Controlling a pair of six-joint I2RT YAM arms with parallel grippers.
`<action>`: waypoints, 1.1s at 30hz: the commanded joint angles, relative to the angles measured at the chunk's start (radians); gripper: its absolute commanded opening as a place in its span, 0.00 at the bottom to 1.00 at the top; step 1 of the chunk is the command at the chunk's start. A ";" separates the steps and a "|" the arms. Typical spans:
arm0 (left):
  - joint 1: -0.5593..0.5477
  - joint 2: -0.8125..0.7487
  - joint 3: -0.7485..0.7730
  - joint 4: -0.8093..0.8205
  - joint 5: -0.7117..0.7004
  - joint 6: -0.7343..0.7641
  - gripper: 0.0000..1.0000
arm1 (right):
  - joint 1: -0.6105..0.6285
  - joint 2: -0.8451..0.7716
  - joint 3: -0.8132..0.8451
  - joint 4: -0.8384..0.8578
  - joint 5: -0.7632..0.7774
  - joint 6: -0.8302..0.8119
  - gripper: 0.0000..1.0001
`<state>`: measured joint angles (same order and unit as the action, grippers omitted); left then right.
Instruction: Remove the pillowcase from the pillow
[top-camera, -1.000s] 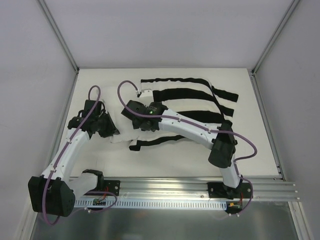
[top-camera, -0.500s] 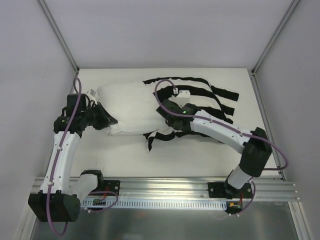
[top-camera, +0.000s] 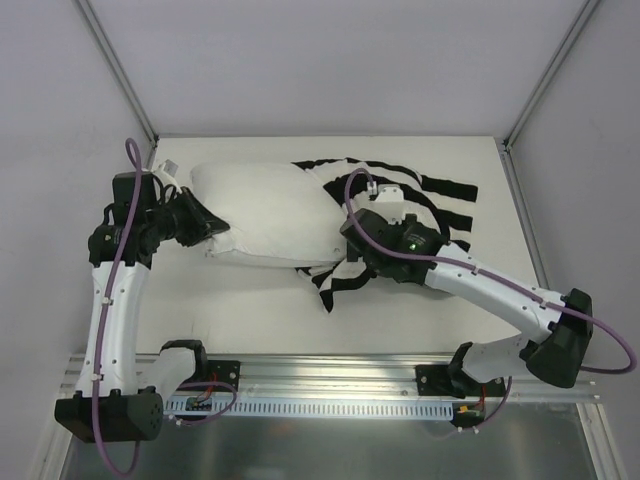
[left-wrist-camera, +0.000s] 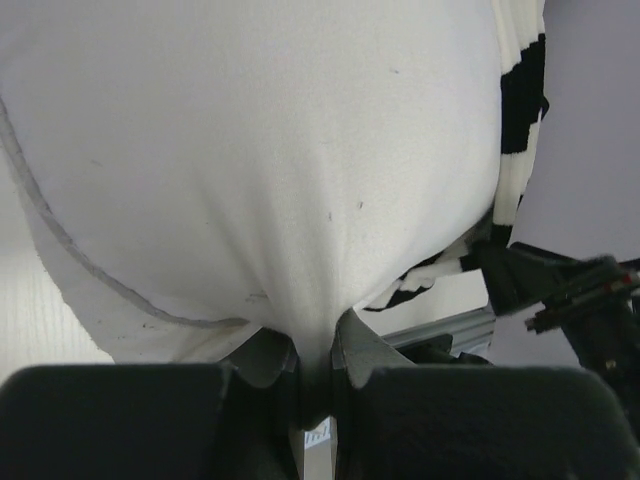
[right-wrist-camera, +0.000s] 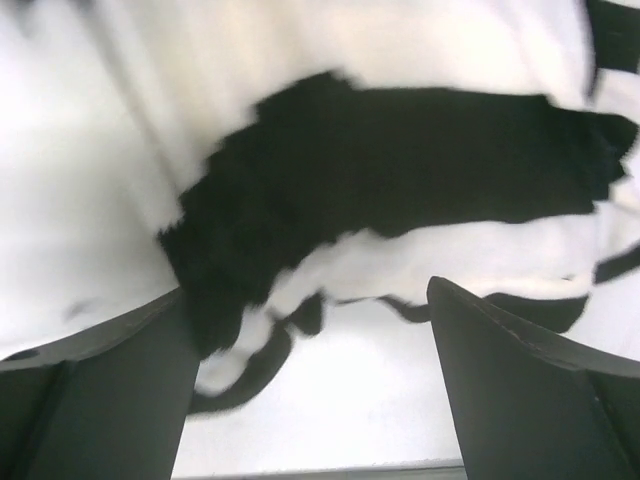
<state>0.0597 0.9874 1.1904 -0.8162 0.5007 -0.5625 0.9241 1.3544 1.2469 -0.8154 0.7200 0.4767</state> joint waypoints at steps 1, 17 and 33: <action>0.017 0.003 0.069 0.060 -0.007 -0.016 0.00 | 0.097 -0.043 0.039 0.042 -0.007 -0.021 0.93; 0.094 0.017 0.110 0.029 0.019 0.018 0.00 | -0.128 -0.072 -0.191 -0.007 -0.074 0.028 0.97; 0.172 -0.038 0.031 -0.034 0.049 0.096 0.99 | -0.071 -0.186 0.066 0.015 -0.106 -0.148 0.97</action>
<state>0.2245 0.9684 1.1709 -0.8757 0.5392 -0.4999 0.8120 1.0779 1.1656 -0.8276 0.6014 0.4084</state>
